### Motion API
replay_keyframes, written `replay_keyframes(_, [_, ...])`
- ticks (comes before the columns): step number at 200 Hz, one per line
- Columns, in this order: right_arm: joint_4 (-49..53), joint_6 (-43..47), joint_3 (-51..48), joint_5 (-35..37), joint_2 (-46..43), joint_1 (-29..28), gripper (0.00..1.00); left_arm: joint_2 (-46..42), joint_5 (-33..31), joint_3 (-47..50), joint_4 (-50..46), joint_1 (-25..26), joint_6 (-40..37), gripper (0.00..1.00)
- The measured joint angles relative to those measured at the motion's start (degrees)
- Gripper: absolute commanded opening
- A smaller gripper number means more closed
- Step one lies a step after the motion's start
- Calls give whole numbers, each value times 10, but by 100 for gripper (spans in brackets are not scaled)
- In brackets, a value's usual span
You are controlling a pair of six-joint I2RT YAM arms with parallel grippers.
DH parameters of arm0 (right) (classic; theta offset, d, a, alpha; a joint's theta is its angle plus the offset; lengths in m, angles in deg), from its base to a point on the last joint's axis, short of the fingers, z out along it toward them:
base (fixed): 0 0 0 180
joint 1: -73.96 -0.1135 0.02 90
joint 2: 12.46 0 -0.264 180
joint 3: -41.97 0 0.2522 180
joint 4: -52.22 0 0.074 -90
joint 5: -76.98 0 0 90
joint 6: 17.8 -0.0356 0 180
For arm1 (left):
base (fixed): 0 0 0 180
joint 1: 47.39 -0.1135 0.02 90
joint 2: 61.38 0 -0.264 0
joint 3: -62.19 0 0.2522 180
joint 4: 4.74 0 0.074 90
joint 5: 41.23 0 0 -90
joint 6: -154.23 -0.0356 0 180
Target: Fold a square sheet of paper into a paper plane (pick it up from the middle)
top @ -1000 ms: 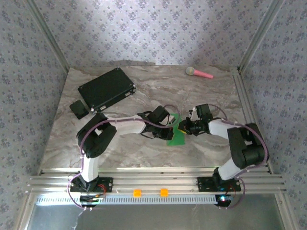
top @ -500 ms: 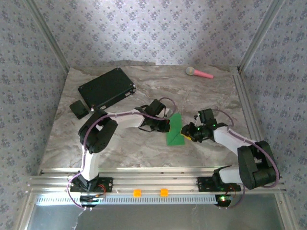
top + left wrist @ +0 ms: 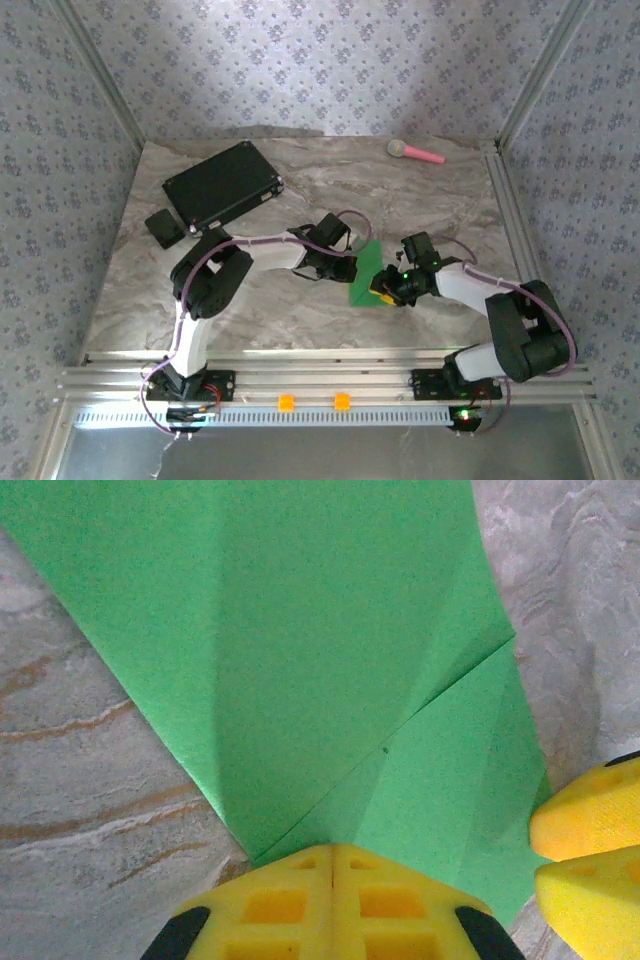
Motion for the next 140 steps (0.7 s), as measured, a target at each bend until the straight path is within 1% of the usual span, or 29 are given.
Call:
replay_keyframes(34, [-5,-2,6,-7,8,-2,45,0,0,0,0,0,0,0])
replay_keyframes(51, [-15,-2,12,-13,15,-2,45,0,0,0,0,0,-2,0])
replay_keyframes(74, [-6,-2,21,-7,10,-2,53,0,-2,0,0,0,-3,0])
replay_keyframes(140, [28,3,13,1,-38,-1,53,0,-2,0,0,0,-2,0])
